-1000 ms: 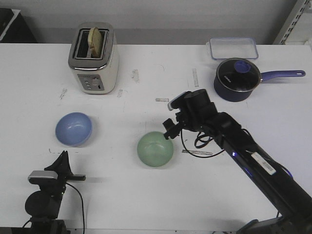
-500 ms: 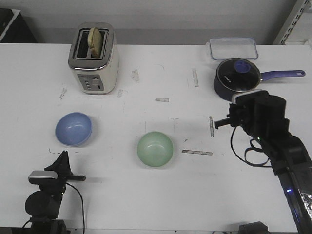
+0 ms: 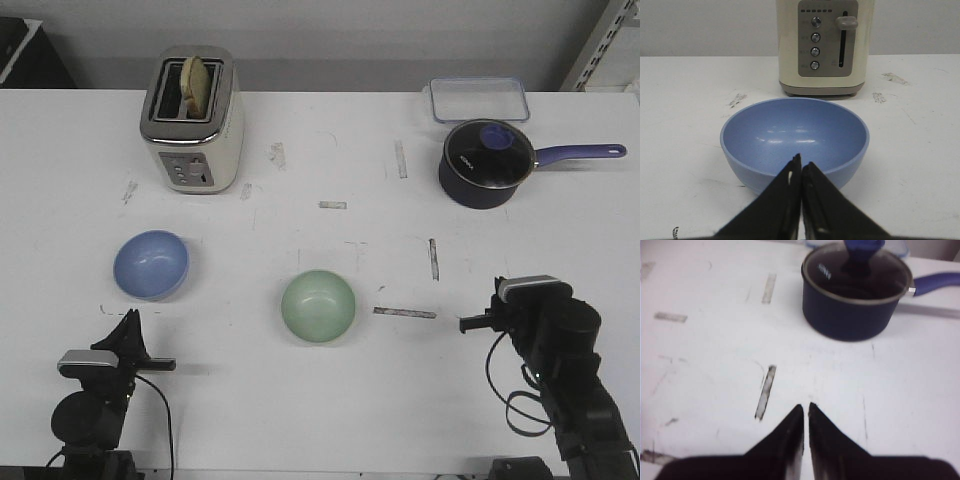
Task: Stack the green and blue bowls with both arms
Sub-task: 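Release the green bowl and retract the right gripper toward the robot, then reach the left gripper down and grasp the light blue bowl rim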
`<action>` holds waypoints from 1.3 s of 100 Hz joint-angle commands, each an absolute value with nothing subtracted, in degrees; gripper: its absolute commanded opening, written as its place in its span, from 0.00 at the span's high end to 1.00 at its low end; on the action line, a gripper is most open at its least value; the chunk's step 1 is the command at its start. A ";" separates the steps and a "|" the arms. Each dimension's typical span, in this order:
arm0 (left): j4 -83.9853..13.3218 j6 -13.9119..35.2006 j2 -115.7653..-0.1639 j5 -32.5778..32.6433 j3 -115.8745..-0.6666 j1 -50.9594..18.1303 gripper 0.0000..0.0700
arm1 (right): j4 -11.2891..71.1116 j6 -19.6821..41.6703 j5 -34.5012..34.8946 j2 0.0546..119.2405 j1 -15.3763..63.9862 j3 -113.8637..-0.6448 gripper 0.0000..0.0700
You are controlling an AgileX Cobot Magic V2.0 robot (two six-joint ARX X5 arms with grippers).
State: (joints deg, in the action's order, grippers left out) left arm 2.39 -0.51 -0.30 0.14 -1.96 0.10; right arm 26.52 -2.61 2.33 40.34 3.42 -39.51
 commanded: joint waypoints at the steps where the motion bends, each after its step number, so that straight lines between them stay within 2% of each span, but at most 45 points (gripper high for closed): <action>1: 3.18 -0.45 -0.19 0.30 -0.78 0.03 1.00 | 24.05 -2.37 2.33 37.74 3.51 -36.56 0.99; 13: 5.43 0.05 -0.19 1.91 -0.82 0.03 1.00 | 21.61 -2.37 2.33 32.95 3.51 -31.38 0.99; 28: 12.34 6.00 -0.30 5.63 -2.98 0.05 1.00 | 20.16 -2.37 2.33 30.04 3.51 -29.32 0.99; 38: 12.78 6.98 -0.99 5.80 -7.27 0.05 1.00 | 18.98 -2.37 2.33 30.00 3.51 -29.32 0.99; 50: 8.45 6.52 -5.43 5.80 -16.75 0.05 1.00 | 18.81 -2.37 2.35 30.06 3.51 -29.32 0.99; 64: -1.04 3.95 -16.14 5.32 -31.35 0.03 0.98 | 18.81 -2.37 2.37 30.09 3.51 -29.32 0.99; 82: -13.52 3.70 -33.30 2.39 -49.84 0.05 0.79 | 18.81 -2.37 2.61 30.11 3.51 -29.32 0.99; 94: -21.15 3.81 -44.07 0.86 -59.59 0.45 0.53 | 18.83 -2.37 2.98 30.09 3.51 -29.32 0.99; 103: -26.02 4.29 -51.44 0.84 -64.77 1.72 0.42 | 18.83 -2.37 2.98 30.11 3.51 -29.32 0.99; 116: -31.97 8.14 -60.49 -2.44 -68.69 5.41 0.18 | 18.83 -2.37 2.98 30.09 3.53 -29.32 0.99; 130: -37.36 9.82 -69.10 -12.19 -68.75 11.42 0.17 | 18.83 -2.37 2.98 30.09 3.53 -29.32 0.99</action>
